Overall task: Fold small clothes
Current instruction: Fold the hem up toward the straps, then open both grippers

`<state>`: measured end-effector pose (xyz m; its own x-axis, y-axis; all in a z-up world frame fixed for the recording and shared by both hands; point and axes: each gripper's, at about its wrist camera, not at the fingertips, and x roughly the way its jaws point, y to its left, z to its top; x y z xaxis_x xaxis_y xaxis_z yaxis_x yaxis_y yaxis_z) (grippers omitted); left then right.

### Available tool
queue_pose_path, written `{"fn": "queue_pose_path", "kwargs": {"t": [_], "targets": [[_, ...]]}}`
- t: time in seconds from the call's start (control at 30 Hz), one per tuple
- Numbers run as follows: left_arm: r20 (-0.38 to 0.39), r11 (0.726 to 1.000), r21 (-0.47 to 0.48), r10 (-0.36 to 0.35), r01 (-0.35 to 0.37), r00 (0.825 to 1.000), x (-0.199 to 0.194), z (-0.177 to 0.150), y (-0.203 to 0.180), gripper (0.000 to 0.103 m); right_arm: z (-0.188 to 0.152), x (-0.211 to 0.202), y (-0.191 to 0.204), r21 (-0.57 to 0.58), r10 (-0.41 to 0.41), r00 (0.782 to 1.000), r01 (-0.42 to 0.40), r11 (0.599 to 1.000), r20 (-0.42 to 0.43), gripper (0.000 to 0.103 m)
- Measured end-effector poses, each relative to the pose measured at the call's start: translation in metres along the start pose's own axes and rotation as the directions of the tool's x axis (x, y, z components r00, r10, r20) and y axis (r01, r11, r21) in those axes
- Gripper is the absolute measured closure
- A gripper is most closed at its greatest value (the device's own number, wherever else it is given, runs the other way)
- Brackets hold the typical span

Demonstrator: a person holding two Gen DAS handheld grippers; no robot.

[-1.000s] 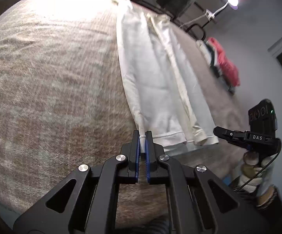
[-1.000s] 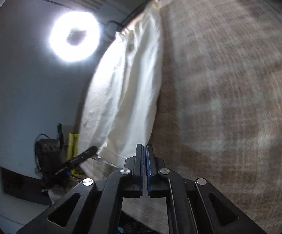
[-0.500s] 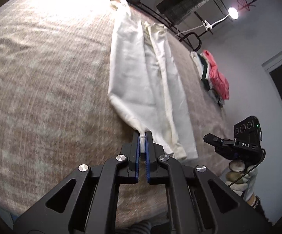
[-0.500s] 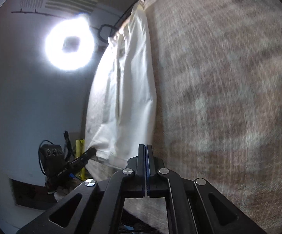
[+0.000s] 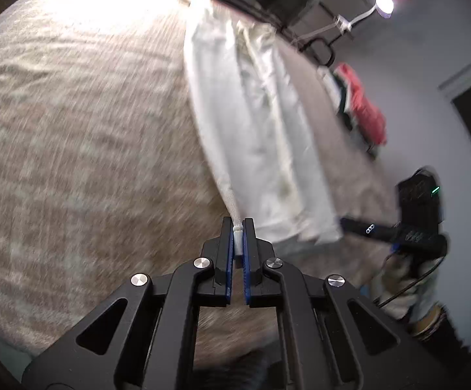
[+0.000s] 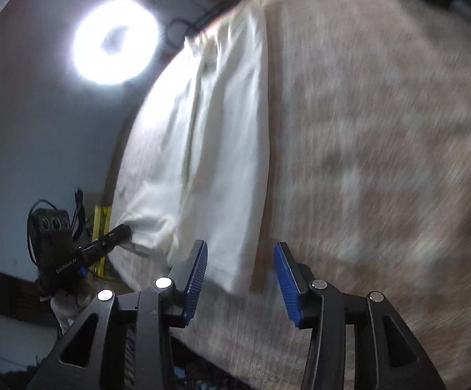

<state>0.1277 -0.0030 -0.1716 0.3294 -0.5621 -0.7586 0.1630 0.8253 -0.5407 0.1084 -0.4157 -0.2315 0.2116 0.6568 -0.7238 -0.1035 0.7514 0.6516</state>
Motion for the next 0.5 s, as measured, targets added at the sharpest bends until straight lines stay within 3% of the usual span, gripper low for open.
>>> {"fn": "queue_pose_path", "kwargs": {"t": [0.1, 0.17, 0.2, 0.27, 0.4, 0.5], "targets": [[-0.03, 1.0, -0.003, 0.022, -0.022, 0.999, 0.008, -0.005, 0.007, 0.1, -0.003, -0.002, 0.001, -0.028, 0.006, 1.0, -0.005, 1.0, 0.013, 0.061], [-0.027, 1.0, -0.017, 0.018, -0.019, 0.999, 0.009, -0.005, 0.009, 0.1, -0.005, 0.004, 0.001, -0.017, 0.036, 0.999, -0.037, 0.999, -0.018, 0.075], [-0.025, 1.0, -0.023, 0.01, -0.011, 1.0, 0.009, -0.004, 0.01, 0.1, -0.006, 0.01, 0.003, -0.014, 0.043, 0.999, -0.044, 0.999, -0.023, 0.076], [-0.036, 1.0, -0.026, -0.005, 0.004, 0.999, 0.012, -0.003, 0.011, 0.1, -0.007, 0.013, 0.004, -0.024, 0.052, 0.998, -0.053, 0.998, -0.031, 0.097], [-0.026, 1.0, -0.01, -0.021, 0.021, 0.999, 0.008, 0.001, 0.005, 0.1, -0.009, 0.016, 0.0, 0.016, 0.105, 0.994, -0.104, 0.994, -0.041, 0.1], [-0.003, 0.999, -0.016, -0.034, 0.034, 0.999, 0.001, 0.01, 0.003, 0.1, -0.008, 0.001, -0.001, 0.029, 0.168, 0.986, -0.168, 0.985, 0.003, 0.1]]}}
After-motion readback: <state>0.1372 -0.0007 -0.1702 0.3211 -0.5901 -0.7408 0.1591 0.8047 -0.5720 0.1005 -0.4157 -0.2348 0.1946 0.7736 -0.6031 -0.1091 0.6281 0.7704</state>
